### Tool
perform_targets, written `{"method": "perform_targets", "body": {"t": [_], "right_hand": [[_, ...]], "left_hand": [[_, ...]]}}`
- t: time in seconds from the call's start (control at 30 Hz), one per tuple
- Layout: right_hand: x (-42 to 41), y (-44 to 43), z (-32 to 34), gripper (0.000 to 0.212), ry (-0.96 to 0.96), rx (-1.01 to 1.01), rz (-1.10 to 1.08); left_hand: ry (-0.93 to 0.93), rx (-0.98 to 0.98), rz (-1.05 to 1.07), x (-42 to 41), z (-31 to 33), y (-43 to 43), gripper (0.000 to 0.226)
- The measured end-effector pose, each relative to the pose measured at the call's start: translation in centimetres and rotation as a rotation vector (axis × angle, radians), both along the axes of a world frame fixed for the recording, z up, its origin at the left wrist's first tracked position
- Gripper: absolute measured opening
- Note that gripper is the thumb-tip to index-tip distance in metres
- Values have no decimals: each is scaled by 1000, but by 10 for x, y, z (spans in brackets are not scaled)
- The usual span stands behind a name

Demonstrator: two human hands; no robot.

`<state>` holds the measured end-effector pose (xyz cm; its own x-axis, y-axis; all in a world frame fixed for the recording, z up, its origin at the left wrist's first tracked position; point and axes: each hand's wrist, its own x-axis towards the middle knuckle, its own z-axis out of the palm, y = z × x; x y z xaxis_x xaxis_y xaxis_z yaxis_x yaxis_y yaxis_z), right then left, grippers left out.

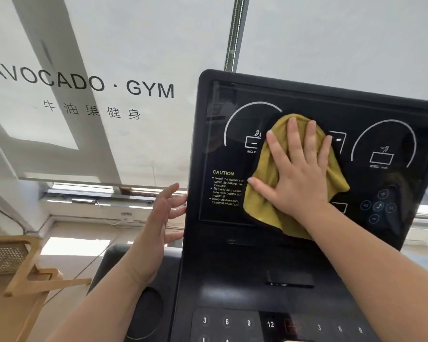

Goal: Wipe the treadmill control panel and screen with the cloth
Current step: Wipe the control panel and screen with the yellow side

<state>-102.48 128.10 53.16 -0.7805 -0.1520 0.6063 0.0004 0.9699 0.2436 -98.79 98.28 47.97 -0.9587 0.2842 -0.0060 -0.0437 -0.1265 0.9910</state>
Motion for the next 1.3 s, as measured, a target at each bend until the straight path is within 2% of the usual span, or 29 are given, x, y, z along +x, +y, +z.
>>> {"method": "perform_targets", "body": {"t": [0.13, 0.23, 0.43, 0.53, 0.6, 0.8, 0.97, 1.13, 1.3], "right_hand": [[-47, -59, 54, 98, 44, -114, -30], [-60, -93, 59, 89, 41, -56, 18], [-19, -85, -17, 83, -88, 237, 303], [7, -50, -51, 83, -130, 372, 365], [11, -25, -50, 83, -117, 392, 356], [-21, 2, 22, 86, 28, 168, 139], [-58, -59, 67, 97, 52, -53, -24], [-49, -104, 29, 93, -3, 93, 163], [-7, -74, -40, 84, -110, 293, 334]], "left_hand": [[-12, -33, 7, 3, 2, 1, 94], [-19, -18, 7, 9, 2, 5, 96], [-50, -2, 28, 12, 0, 12, 90], [-46, -9, 33, 9, -1, 12, 78], [-45, -12, 29, 7, -1, 11, 79], [-43, -23, 14, 7, 2, 10, 77], [-9, -52, 23, 9, 1, 12, 74], [28, -53, 52, 10, -5, 13, 92], [38, -46, 32, 7, -11, 11, 89]]}}
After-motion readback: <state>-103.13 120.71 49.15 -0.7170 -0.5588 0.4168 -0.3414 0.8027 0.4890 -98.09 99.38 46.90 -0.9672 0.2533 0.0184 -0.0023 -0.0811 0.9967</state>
